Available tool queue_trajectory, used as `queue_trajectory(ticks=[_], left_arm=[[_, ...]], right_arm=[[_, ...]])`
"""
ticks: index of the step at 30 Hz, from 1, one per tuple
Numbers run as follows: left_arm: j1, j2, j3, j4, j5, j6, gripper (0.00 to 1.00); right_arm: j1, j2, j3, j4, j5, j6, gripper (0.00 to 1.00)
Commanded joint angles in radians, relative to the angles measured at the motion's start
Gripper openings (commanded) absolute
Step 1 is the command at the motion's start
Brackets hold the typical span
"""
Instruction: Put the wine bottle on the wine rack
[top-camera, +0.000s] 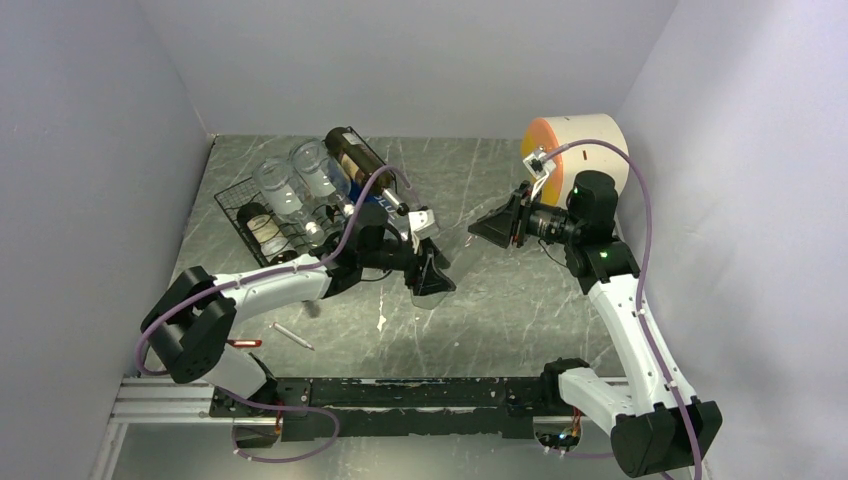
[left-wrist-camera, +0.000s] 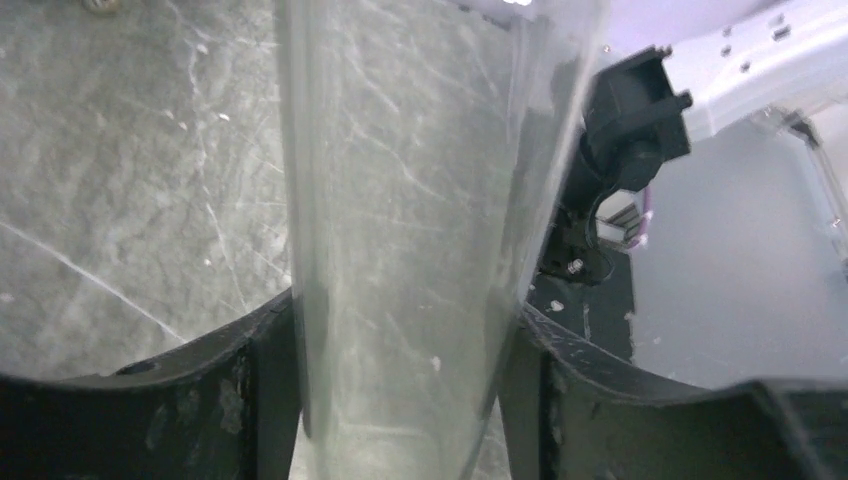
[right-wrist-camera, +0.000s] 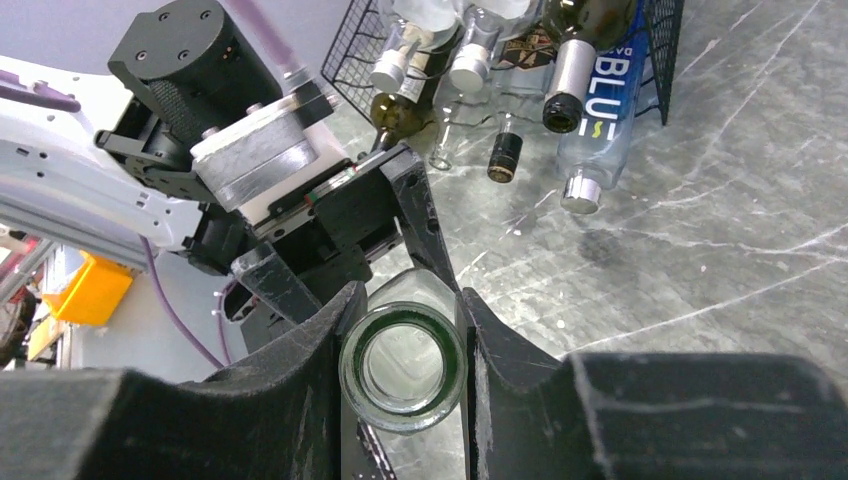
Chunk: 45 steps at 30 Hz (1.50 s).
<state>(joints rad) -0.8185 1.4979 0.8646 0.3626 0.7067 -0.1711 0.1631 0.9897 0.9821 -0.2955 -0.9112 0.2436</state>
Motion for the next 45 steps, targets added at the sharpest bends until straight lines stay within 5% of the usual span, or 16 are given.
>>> queue_trajectory(ticks=[1, 3, 5, 7, 10, 31, 39, 45], left_arm=[[0.005, -0.012, 0.029, 0.026, 0.021, 0.027, 0.52], [0.005, -0.027, 0.037, 0.018, -0.017, 0.058, 0.29], [0.006, -0.038, 0.058, 0.000, -0.042, 0.094, 0.08], [0.006, -0.042, 0.099, -0.033, -0.056, 0.132, 0.07], [0.006, -0.046, 0.155, -0.084, -0.083, 0.209, 0.07], [-0.005, -0.072, 0.481, -0.463, -0.360, 1.421, 0.07], [-0.037, -0.054, 0.513, -0.474, -0.510, 1.697, 0.07], [-0.038, -0.034, 0.553, -0.498, -0.531, 1.770, 0.07]], right_arm=[[-0.004, -0.013, 0.037, 0.042, -0.036, 0.021, 0.00], [-0.004, -0.015, 0.048, 0.013, -0.002, 0.018, 0.14], [-0.004, -0.021, 0.059, -0.016, 0.038, 0.008, 0.41], [-0.004, -0.033, 0.070, -0.044, 0.118, 0.014, 0.62], [-0.004, -0.038, 0.114, -0.113, 0.220, -0.004, 0.73], [-0.004, -0.044, 0.413, -0.323, 0.286, -0.073, 0.81], [0.012, 0.043, 0.401, -0.299, 0.129, -0.050, 0.82], [0.060, 0.077, 0.360, -0.292, 0.176, -0.051, 0.82]])
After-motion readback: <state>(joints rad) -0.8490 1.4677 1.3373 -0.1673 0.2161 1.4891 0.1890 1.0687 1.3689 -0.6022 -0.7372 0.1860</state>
